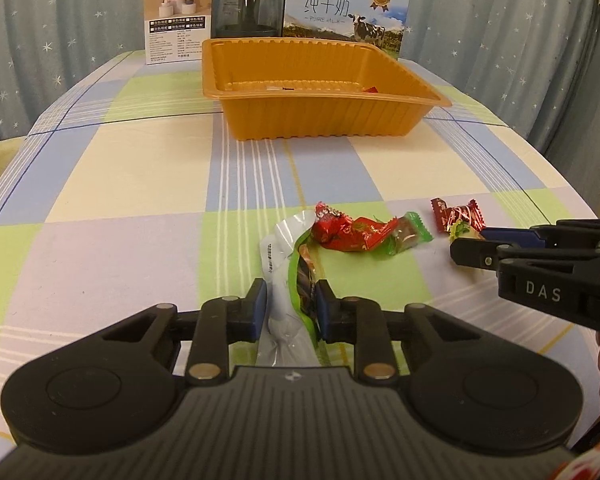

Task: Organize snacks
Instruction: 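Grasp the silver-green packet with the left tool while the right grasps the yellow candy, then carry both held candies over the orange tray and open both tools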

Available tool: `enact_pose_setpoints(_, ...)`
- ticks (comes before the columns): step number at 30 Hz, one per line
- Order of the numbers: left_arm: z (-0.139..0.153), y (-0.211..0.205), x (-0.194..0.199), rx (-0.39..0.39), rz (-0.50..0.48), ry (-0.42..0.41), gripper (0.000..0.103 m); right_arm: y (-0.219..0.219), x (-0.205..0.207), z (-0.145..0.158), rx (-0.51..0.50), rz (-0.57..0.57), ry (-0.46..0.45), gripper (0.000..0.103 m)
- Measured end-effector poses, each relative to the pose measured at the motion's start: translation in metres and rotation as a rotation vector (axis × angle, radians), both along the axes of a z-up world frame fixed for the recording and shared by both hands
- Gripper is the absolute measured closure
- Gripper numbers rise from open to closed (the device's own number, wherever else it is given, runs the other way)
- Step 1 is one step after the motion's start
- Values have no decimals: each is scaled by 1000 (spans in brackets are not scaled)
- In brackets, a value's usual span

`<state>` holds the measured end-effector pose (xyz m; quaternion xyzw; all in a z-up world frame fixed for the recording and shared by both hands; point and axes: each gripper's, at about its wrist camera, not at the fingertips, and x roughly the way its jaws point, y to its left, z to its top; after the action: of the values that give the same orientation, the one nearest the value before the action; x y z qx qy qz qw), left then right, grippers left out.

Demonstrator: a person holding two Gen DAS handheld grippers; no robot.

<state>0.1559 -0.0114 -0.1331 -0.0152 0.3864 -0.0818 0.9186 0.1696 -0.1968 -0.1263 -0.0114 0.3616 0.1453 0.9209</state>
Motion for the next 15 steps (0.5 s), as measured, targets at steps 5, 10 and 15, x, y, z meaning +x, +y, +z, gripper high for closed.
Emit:
enact_pose_setpoints(5,5,3,-2,-25,8,-9,80,-2,0,2,7,-6,-5,75)
enact_pose_setpoints(10,13,5,-4,-46,18,-30,80,-2,-2,8,21,-9,-17,75)
enact_pose_setpoints(15,20,6,-5,-64,22,-43,80,-5,-2,15,45,-20,-26,75)
